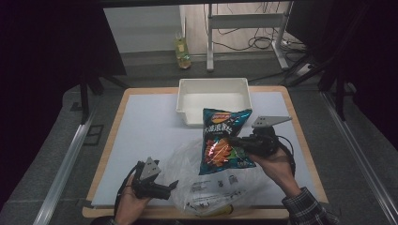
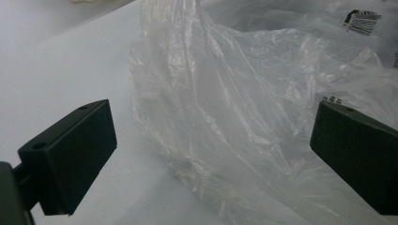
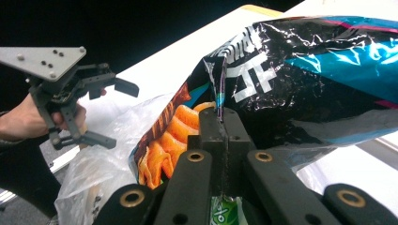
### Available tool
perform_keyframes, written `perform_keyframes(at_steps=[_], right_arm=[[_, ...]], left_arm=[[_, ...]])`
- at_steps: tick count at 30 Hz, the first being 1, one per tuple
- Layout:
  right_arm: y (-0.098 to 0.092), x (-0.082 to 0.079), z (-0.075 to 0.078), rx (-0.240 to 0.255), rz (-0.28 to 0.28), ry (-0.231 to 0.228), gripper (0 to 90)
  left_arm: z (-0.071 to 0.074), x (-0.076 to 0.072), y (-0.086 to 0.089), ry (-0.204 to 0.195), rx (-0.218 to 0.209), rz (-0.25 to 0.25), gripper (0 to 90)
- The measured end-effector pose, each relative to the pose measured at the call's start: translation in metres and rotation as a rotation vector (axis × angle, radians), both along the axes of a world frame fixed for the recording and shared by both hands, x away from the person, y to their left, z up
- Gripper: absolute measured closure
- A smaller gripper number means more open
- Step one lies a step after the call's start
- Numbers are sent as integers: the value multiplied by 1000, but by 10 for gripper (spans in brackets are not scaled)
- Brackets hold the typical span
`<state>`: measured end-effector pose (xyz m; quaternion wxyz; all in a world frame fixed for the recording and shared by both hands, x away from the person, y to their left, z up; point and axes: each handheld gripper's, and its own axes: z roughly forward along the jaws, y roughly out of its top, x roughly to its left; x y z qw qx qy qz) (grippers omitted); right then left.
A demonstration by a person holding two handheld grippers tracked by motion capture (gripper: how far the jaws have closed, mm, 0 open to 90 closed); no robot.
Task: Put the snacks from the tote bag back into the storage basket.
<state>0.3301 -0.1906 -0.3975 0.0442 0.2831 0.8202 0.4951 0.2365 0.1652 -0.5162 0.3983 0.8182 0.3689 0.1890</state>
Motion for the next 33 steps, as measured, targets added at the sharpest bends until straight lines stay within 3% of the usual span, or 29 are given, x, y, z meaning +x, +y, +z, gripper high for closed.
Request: perform_keyframes(at_steps=[33], right_arm=[[18, 74, -8, 21, -49, -32, 896]], left_arm=[[-1, 1, -1, 10, 2, -8, 5]])
